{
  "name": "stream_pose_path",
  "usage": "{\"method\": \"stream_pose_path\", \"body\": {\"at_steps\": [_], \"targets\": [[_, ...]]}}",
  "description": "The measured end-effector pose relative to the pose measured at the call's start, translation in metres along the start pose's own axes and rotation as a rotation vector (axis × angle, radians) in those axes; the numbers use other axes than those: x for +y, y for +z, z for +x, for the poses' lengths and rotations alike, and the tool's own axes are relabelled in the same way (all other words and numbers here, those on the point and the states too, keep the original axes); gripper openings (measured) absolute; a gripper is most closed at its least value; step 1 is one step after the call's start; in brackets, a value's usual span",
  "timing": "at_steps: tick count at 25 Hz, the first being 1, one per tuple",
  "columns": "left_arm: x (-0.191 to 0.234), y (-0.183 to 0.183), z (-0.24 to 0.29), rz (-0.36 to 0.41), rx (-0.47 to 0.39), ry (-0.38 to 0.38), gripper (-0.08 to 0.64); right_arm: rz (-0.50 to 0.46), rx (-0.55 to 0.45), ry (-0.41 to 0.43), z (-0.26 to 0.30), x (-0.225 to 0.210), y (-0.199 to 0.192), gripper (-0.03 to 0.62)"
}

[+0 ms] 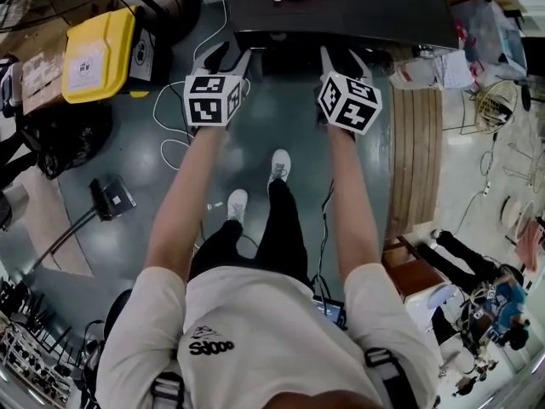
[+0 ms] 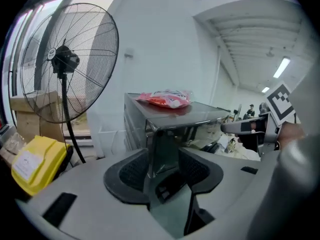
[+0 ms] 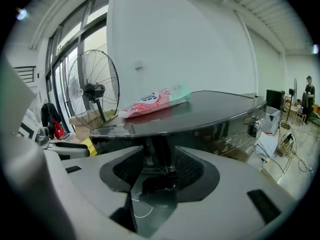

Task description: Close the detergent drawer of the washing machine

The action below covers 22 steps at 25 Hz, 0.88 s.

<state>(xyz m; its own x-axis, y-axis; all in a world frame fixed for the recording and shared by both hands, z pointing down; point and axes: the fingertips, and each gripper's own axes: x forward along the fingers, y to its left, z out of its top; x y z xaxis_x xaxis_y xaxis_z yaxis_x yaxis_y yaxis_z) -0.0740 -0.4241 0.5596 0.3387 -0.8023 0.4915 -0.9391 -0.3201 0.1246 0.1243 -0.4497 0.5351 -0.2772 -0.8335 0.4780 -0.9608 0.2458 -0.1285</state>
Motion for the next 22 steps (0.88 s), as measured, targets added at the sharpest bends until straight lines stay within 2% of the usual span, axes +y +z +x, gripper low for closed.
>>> {"method": "stream_pose_path", "body": {"at_steps": [6,9,15,19,22], "targets": [[-0.015,0.002,-0.058,0.03,-0.004,-0.065,0.199,-0.035,0.019,-0.039,-0.068,0.001,-0.001,0.144],[-0.026,0.012,-0.091,0.088,-0.014,-0.092,0.171,-0.073,0.002,-0.048,-0.108,0.004,0.01,0.117],[-0.052,0.044,-0.174,0.219,-0.091,-0.136,0.045,-0.12,-0.093,-0.044,-0.196,0.031,0.042,0.023],[-0.066,0.062,-0.226,0.304,-0.131,-0.168,0.02,-0.139,-0.16,-0.005,-0.252,0.06,0.061,0.006],[-0.078,0.067,-0.264,0.33,-0.163,-0.204,0.018,-0.236,-0.177,0.018,-0.29,0.085,0.066,0.006]]}}
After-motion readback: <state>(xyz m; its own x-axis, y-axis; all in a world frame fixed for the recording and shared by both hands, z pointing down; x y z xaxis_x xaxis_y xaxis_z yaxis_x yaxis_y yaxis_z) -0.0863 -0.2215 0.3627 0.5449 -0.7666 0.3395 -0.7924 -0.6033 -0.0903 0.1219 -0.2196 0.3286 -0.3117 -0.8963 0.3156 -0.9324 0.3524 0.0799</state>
